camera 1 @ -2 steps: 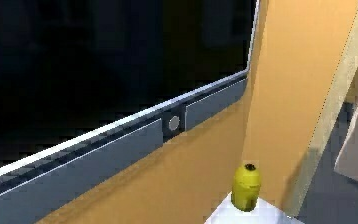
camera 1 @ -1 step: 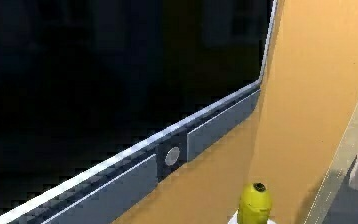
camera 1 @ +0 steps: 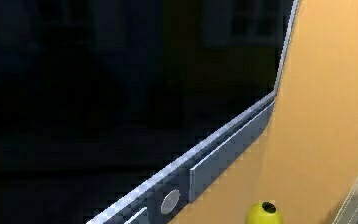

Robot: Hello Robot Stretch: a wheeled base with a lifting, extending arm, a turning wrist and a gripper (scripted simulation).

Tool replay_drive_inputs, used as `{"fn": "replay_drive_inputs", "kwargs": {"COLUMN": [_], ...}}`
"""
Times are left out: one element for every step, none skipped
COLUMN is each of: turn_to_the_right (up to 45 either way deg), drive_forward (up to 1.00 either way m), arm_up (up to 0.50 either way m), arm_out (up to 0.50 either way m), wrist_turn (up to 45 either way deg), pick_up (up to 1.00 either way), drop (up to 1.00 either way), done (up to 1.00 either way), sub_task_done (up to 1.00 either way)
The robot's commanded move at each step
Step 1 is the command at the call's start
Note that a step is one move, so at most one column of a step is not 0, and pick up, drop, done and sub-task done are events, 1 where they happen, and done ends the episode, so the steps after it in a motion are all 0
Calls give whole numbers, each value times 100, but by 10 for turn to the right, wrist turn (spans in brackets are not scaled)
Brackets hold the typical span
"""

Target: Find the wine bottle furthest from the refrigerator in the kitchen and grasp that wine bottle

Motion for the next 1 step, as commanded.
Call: {"fn": "replay_drive_inputs", "kwargs": {"turn_to_the_right": [450], "drive_forward": [0], "arm_up": [0], "arm_out": [0], "wrist_turn": [0], "pick_up": [0], "drop": [0], "done": [0], "sub_task_done": [0]}}
